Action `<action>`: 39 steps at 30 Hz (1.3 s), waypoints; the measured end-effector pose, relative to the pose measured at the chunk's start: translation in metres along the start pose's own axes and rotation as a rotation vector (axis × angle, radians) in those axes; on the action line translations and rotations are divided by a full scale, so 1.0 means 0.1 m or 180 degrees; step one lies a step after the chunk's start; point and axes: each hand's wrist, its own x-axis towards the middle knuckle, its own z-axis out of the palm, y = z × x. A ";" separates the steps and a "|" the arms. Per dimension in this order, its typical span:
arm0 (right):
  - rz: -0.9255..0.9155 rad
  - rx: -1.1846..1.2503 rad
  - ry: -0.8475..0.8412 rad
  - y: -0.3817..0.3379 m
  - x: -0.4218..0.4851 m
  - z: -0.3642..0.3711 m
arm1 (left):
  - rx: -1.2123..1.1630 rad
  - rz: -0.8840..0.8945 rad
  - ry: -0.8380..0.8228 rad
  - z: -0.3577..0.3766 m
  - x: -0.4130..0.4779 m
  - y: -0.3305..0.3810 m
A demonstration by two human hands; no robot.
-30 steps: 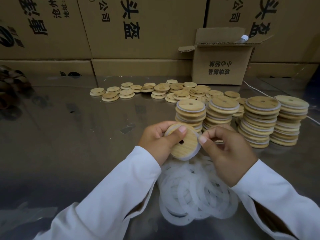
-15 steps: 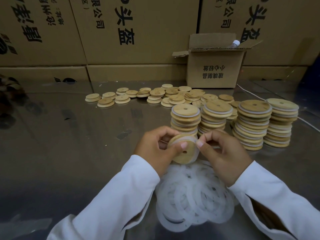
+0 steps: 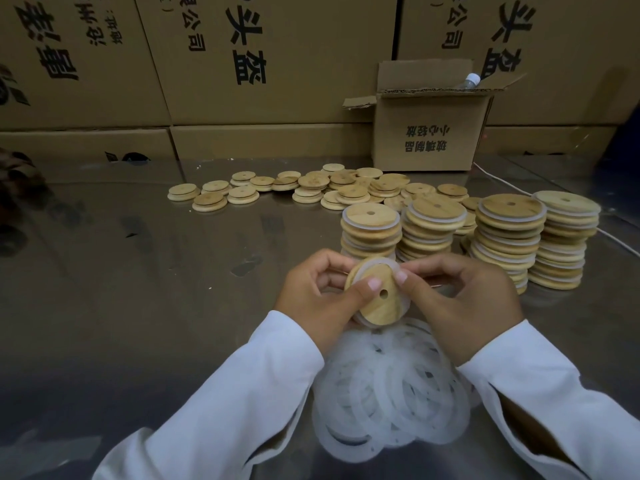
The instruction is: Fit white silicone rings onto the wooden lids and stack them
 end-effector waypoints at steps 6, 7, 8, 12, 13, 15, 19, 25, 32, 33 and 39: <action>0.0020 -0.0151 0.0061 0.01 0.00 -0.02 | 0.0233 0.0068 0.0018 0.00 0.00 -0.03; 0.0054 -0.0179 0.0095 0.01 0.00 -0.02 | 0.0318 0.0123 0.0036 0.00 0.01 -0.03; 0.0084 -0.0206 0.0130 0.00 0.01 -0.02 | 0.0411 0.0184 0.0056 -0.01 0.02 -0.02; 0.0109 -0.0351 0.0051 -0.02 0.02 -0.02 | 0.0518 0.0282 0.0087 -0.06 0.06 0.01; 0.0127 -0.0362 0.0007 -0.02 0.02 -0.02 | 0.0519 0.0277 0.0081 -0.07 0.06 0.02; 0.0175 -0.0377 -0.0054 -0.02 0.02 -0.02 | 0.0547 0.0282 0.0041 -0.09 0.07 0.03; 0.0224 -0.0394 -0.0100 -0.03 0.03 -0.05 | 0.0595 0.0270 -0.0042 -0.11 0.08 0.07; 0.0251 -0.0489 -0.0019 -0.01 0.03 -0.01 | 0.0702 0.0298 -0.0152 -0.11 0.07 0.10; -0.0063 -0.0700 0.0067 0.00 0.01 0.02 | 0.0869 0.0505 -0.0107 -0.09 0.06 0.09; -0.0098 -0.0730 0.0065 0.00 0.01 0.02 | 0.0871 0.0482 -0.0078 -0.10 0.06 0.09; -0.0366 -0.0810 0.0146 0.01 -0.01 0.01 | 0.0960 0.0212 -0.0224 -0.10 0.11 0.08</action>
